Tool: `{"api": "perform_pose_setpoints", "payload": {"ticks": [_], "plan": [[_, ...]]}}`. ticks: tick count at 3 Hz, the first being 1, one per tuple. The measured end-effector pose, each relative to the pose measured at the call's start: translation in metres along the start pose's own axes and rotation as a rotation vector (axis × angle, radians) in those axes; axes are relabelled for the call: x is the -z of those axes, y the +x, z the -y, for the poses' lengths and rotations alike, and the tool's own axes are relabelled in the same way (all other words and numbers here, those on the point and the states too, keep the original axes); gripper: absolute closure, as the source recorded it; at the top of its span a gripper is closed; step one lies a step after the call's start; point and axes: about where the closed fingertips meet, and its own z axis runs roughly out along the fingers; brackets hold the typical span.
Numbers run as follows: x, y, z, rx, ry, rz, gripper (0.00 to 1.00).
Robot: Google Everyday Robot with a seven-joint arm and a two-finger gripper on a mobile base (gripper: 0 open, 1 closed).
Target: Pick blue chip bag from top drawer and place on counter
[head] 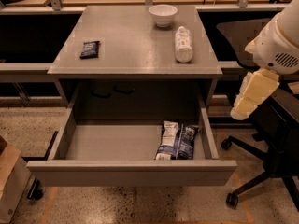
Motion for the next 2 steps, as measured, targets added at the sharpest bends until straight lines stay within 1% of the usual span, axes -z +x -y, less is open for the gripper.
{"api": "perform_pose_setpoints", "payload": {"ticks": [1, 2], "plan": [[-0.032, -0.005, -0.011, -0.075, -0.085, 0.063, 0.0], [-0.08, -0.02, -0.03, -0.156, -0.161, 0.093, 0.0]]}}
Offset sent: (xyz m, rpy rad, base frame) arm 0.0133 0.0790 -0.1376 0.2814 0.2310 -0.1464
